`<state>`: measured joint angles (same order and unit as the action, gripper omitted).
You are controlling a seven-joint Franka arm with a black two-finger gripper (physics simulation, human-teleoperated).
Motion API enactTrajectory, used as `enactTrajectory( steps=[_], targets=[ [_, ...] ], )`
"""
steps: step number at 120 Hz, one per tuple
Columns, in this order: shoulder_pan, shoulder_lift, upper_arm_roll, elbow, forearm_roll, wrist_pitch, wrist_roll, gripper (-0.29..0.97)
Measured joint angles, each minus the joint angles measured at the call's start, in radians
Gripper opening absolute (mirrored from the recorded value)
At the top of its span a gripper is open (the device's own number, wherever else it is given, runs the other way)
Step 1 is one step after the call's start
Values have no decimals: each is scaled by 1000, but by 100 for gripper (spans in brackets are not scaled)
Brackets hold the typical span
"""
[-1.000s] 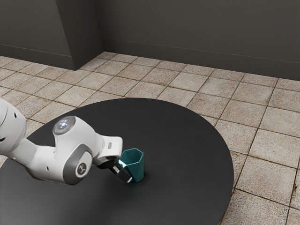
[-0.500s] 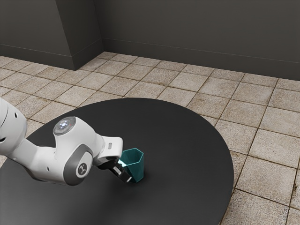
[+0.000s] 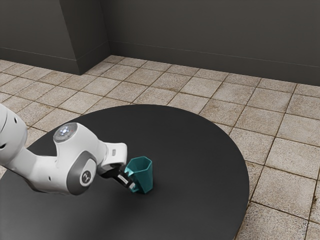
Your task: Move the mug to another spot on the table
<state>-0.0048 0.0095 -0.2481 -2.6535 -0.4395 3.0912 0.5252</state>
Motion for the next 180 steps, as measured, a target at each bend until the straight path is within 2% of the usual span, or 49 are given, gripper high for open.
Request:
enactTrajectory(
  steps=[28, 42, 61, 86, 105, 128, 161, 180],
  targets=[
    [-3, -10, 9, 13, 0, 5, 5, -3],
    [21, -29, -14, 13, -4, 8, 9, -6],
    [3, -37, -6, 9, -23, 8, 14, -4],
    [-10, -103, 29, -31, -32, 5, 19, -4],
    [-4, -189, 51, -102, -32, 3, 23, -7],
    [0, -235, 52, -174, -37, 5, 29, -11],
    [50, -240, 59, -202, -49, 7, 40, -11],
    [86, -206, 60, -195, -52, 9, 49, -11]
  ],
)
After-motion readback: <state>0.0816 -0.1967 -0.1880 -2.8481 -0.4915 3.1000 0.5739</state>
